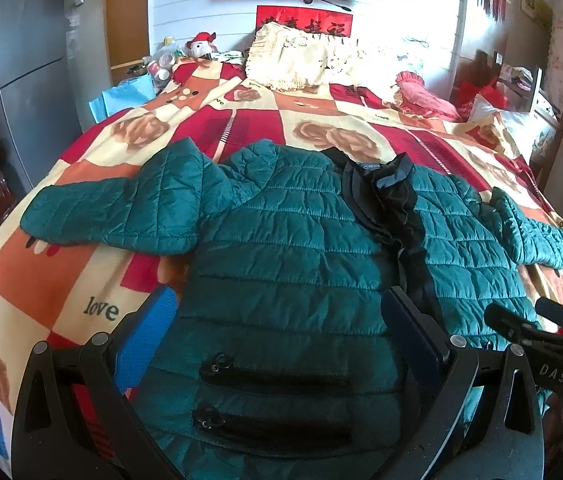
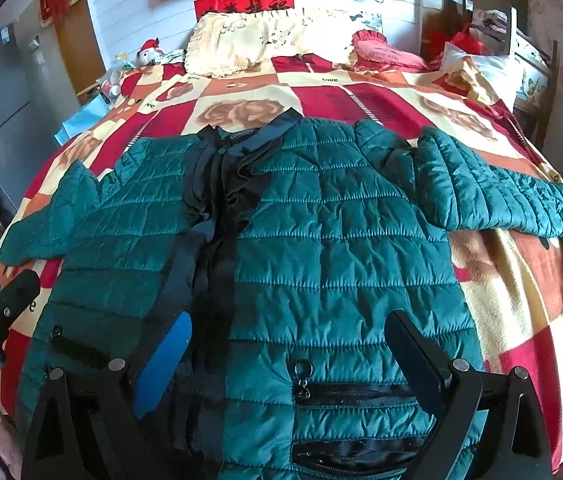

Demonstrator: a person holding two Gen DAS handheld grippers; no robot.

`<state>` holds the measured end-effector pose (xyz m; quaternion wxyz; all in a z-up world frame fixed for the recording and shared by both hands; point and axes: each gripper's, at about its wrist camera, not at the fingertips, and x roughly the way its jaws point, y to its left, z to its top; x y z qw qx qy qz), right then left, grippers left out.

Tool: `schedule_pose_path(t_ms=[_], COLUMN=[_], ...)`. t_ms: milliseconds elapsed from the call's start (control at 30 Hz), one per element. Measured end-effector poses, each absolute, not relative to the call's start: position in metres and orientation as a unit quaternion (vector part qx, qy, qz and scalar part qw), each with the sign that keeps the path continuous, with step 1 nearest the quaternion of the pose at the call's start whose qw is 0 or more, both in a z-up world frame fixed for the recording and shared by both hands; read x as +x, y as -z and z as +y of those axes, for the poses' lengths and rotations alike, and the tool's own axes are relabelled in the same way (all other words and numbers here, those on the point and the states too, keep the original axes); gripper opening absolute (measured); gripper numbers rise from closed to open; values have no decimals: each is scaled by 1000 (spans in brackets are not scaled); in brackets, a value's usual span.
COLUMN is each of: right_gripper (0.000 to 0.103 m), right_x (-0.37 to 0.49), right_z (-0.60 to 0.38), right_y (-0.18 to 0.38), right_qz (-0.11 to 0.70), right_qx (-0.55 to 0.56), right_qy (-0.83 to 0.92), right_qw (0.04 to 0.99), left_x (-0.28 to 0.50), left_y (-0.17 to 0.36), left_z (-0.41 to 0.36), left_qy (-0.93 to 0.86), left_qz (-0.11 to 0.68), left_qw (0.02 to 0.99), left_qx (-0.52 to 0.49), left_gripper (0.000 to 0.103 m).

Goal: Fold large clothes

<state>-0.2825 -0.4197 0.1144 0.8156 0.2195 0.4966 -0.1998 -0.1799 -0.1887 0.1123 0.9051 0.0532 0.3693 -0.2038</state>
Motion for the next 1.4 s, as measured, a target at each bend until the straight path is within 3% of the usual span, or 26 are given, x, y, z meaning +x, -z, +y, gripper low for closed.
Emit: schedule_pose_path(t_ms=[1000, 1400], right_gripper=[97, 97], right_x=[-213, -175], right_z=[-439, -439], right_y=[-98, -75], right_qz=[504, 520], right_qx=[228, 213], right_qy=[189, 181], right_qw=[811, 807], left_x=[-78, -14], left_y=[-108, -90], left_z=[-154, -83], left_qy=[130, 80], left_qz=[386, 416], left_qw=[912, 906], left_qx=[40, -9], left_gripper=[103, 103])
